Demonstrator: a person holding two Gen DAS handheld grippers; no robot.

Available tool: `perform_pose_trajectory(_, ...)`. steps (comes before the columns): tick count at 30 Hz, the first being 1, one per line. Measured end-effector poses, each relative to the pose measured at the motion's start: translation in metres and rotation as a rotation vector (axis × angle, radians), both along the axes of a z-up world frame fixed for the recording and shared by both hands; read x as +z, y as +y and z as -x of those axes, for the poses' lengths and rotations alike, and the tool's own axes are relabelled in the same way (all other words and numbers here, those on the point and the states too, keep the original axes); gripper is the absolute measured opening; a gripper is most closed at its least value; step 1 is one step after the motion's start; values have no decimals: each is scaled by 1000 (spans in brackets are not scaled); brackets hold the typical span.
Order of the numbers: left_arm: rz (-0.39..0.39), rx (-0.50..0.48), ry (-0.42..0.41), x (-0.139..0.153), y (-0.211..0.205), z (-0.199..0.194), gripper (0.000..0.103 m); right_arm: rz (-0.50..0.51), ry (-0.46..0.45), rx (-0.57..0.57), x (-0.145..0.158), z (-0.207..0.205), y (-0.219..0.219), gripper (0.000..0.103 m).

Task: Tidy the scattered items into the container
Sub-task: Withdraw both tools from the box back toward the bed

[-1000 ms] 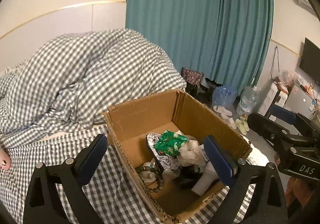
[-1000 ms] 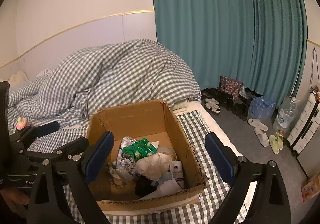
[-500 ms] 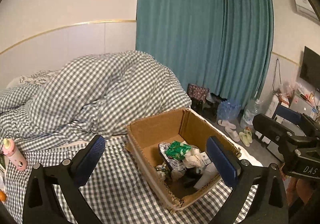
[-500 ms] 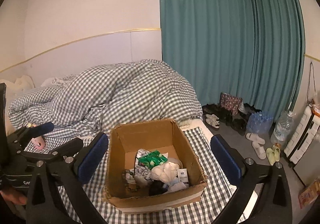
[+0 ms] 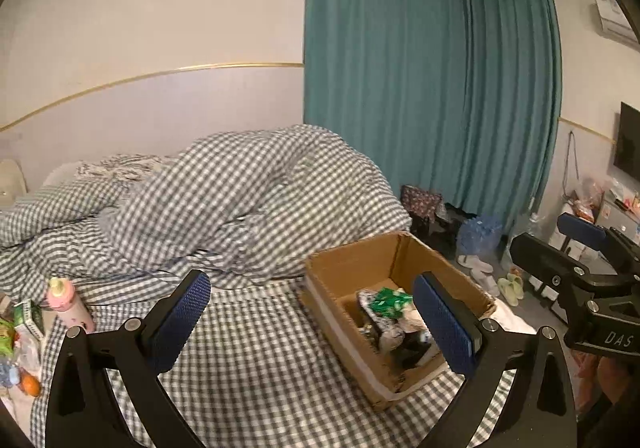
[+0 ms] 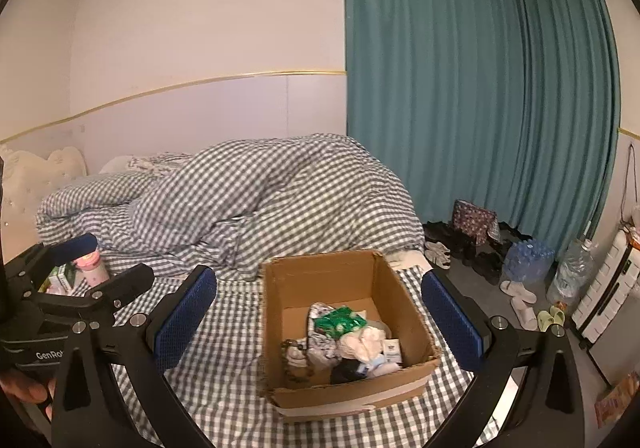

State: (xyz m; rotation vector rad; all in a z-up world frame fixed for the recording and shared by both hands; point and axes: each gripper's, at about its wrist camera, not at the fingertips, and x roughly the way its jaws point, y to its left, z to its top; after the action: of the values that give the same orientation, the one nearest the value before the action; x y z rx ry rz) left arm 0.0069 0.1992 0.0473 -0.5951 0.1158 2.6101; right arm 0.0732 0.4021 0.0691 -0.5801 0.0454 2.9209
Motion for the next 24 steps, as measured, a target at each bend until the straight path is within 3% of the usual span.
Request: perform_pose_trajectory(24,-9,250,20,3,-146,-8,103,-19,-3,207,-3,20,-123,103)
